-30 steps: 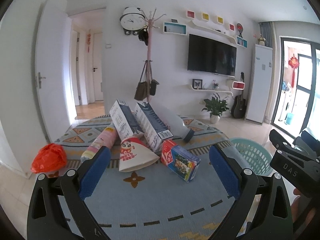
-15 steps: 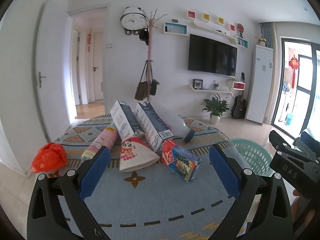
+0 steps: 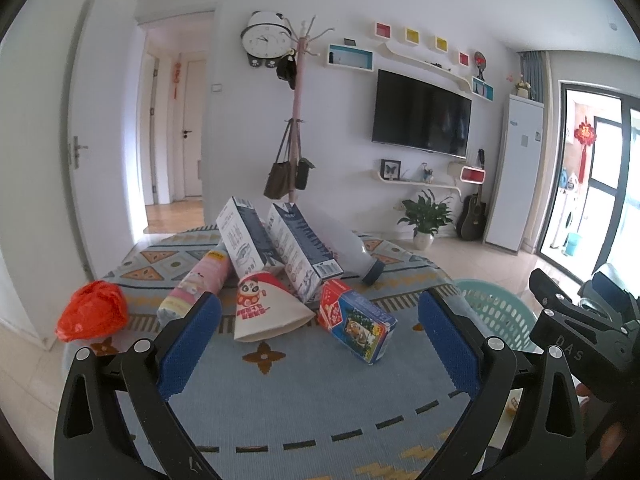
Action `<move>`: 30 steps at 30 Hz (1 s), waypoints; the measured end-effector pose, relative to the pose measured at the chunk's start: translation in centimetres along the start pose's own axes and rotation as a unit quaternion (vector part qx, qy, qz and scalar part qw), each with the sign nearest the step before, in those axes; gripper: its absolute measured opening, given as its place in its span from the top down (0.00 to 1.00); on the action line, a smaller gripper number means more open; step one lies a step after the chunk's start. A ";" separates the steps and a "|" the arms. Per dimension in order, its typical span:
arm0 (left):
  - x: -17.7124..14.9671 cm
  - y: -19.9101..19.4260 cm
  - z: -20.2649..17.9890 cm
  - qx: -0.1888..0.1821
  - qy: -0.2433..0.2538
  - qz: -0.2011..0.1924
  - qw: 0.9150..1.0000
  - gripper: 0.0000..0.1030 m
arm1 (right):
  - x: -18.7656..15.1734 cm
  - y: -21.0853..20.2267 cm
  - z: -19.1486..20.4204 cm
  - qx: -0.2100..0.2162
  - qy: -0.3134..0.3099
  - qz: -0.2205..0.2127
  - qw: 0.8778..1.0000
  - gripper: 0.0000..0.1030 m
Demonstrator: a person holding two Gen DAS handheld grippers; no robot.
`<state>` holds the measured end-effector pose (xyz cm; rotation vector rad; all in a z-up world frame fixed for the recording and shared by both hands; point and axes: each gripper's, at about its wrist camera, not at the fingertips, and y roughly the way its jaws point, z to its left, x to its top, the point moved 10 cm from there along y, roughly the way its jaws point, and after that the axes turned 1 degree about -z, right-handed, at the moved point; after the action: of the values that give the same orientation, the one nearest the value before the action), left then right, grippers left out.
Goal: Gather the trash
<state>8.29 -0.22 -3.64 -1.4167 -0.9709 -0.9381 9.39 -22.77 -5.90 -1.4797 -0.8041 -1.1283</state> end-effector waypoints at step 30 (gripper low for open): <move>-0.4 0.2 1.5 0.011 -0.013 0.003 1.000 0.07 | -0.3 0.0 1.5 0.008 -0.016 0.006 1.000 0.10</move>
<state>8.32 1.23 -4.21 -1.4167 -0.9936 -0.9045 9.69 -21.31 -6.15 -1.4895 -0.8236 -1.0896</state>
